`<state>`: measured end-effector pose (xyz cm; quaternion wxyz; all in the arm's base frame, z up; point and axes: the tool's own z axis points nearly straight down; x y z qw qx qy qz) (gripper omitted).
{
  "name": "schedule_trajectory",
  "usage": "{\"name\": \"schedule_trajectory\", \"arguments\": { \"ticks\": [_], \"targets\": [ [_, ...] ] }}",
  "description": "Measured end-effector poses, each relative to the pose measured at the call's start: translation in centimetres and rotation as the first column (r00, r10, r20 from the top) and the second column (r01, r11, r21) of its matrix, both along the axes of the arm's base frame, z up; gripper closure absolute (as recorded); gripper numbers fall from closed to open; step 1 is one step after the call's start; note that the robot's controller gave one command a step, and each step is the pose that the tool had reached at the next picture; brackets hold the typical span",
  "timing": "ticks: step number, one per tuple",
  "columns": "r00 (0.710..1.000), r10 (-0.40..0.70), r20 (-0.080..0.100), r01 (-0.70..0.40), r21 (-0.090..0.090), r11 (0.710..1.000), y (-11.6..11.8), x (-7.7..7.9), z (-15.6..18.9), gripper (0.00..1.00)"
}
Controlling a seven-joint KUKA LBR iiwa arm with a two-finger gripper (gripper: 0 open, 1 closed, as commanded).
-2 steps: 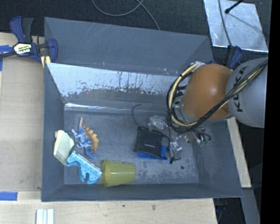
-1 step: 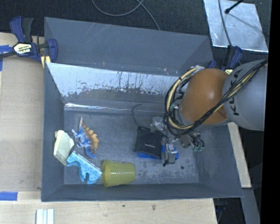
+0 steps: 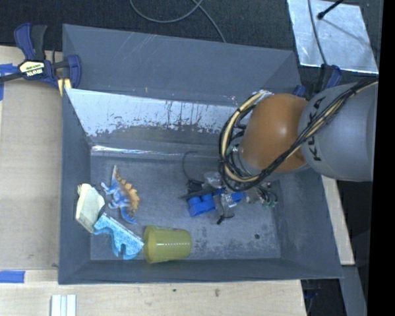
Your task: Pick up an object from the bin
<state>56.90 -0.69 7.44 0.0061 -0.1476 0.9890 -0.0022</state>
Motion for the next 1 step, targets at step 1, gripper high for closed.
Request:
{"name": "schedule_trajectory", "arguments": {
  "ticks": [1],
  "targets": [
    [1.0, 0.0, 0.0, 0.0, 0.0, 1.0, 0.0, 0.0, 0.0, 1.0]
  ]
}}
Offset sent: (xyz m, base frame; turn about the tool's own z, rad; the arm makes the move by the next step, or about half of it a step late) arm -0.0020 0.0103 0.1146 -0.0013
